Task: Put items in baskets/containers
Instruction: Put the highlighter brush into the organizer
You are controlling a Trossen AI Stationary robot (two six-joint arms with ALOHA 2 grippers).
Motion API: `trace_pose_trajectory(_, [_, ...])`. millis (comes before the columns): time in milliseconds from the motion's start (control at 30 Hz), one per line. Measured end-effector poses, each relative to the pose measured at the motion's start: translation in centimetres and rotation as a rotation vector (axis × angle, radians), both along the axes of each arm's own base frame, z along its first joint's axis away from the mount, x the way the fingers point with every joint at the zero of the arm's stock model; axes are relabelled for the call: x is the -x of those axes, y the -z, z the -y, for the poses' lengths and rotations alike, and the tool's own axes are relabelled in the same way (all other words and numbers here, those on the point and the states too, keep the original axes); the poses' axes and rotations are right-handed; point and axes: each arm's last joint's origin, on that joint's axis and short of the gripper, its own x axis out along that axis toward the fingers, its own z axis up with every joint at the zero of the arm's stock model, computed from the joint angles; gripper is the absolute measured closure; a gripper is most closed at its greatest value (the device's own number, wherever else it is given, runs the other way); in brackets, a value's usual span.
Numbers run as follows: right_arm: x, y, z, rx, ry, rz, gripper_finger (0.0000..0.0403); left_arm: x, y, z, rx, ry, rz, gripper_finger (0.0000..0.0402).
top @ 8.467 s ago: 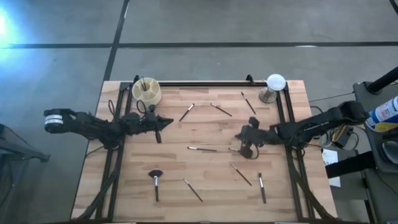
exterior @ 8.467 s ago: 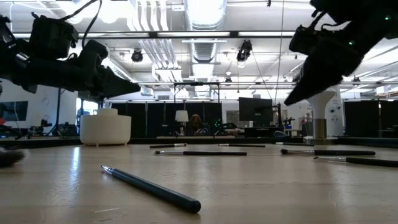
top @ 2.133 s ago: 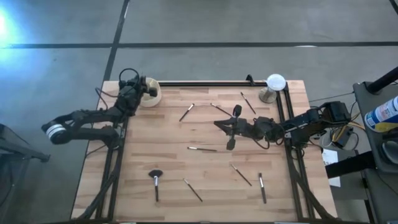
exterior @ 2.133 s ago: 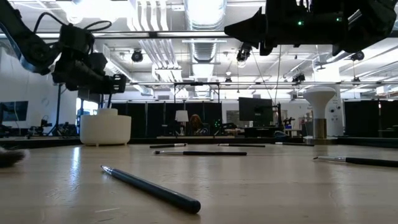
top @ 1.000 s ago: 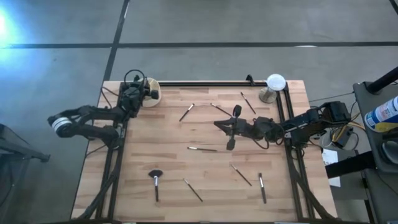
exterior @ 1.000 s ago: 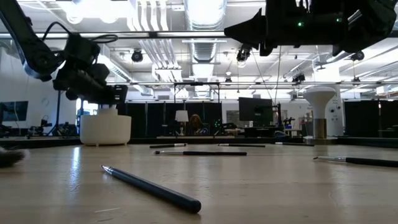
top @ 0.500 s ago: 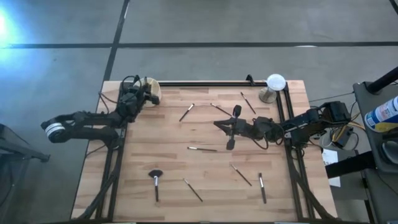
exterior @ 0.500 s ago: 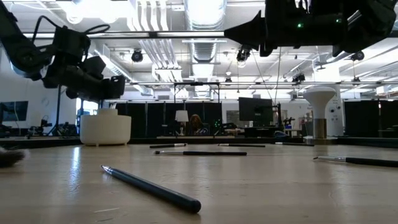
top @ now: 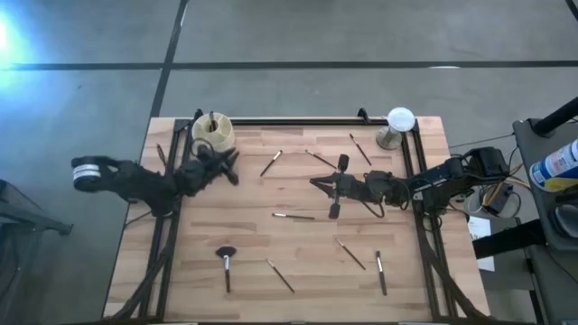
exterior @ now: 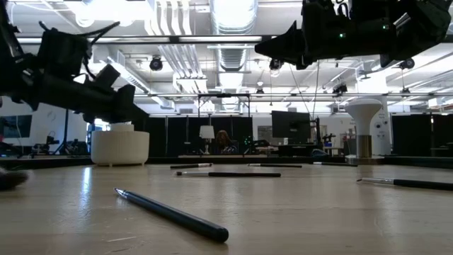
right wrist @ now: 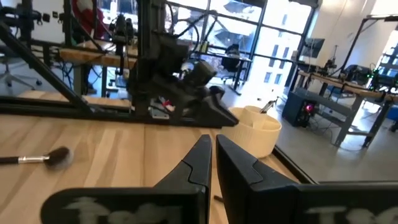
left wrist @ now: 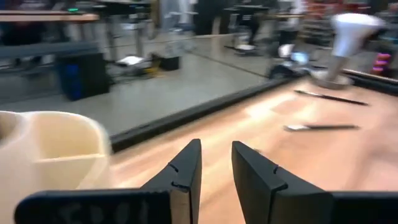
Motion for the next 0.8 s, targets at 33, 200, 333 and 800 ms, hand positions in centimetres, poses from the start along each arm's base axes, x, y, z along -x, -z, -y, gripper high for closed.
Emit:
trace_pose_trajectory(33, [0.0, 0.0, 0.0, 0.000, 0.005, -0.002, 0.0385, -0.3, 0.0, 0.4, -0.002, 0.027, 0.007, 0.0319])
trace_pose_trajectory(200, [0.2, 0.1, 0.1, -0.012, 0.052, -0.050, 0.0385, -2.1, 0.6, 1.8, -0.019, 0.139, -0.062, 0.0319])
trace_pose_trajectory(333, [0.0, -0.3, -0.1, -0.061, 0.086, -0.151, 0.0385, -4.0, 1.0, 2.6, -0.057, 0.204, -0.111, 0.0319])
trace_pose_trajectory(800, [1.0, -0.3, -2.5, -0.091, 0.096, -0.334, 0.0385, -7.0, 2.1, 7.7, -0.001, 0.578, -0.234, 0.0319])
